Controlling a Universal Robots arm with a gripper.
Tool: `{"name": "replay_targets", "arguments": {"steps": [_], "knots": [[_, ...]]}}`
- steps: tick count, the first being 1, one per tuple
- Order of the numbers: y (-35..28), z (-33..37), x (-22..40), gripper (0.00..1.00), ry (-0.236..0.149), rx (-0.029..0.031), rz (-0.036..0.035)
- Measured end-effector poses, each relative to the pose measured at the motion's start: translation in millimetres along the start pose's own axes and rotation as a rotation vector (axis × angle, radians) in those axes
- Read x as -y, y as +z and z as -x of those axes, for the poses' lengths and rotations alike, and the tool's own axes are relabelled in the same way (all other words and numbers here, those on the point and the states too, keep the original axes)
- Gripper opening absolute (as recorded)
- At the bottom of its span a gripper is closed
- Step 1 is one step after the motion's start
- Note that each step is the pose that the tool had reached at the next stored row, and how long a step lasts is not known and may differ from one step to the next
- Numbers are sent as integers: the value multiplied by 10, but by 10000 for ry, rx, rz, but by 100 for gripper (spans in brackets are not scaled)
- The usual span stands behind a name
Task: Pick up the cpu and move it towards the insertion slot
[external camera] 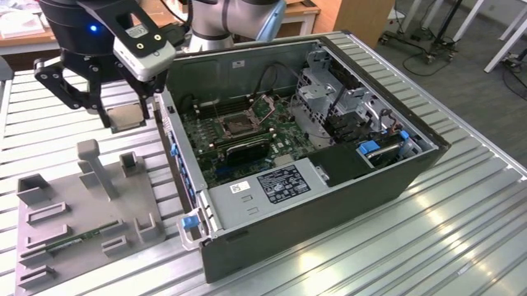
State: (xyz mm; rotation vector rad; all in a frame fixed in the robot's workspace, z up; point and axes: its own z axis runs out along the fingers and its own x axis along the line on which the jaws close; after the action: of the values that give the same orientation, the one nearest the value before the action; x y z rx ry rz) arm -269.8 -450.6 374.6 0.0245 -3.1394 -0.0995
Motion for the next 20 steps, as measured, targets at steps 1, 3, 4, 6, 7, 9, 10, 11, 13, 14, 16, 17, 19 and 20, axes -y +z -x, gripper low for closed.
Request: {"name": "replay_targets", "arguments": {"steps": [1,3,4,6,7,9,10,11,13,14,16,17,19,20], "knots": [[0,16,0,54,0,0,0],[0,49,1,54,-1,0,0],[0,66,1,54,-1,0,0],[0,97,2,54,-1,0,0],[0,113,2,54,-1,0,0],[0,144,3,54,-1,0,0],[1,160,3,54,0,0,0],[1,176,3,54,0,0,0],[1,208,3,54,0,0,0],[1,224,4,54,0,0,0],[1,255,4,54,-1,0,0],[1,271,4,54,-1,0,0],[1,303,5,54,0,0,0],[1,318,5,54,-1,-1,-1]]}}
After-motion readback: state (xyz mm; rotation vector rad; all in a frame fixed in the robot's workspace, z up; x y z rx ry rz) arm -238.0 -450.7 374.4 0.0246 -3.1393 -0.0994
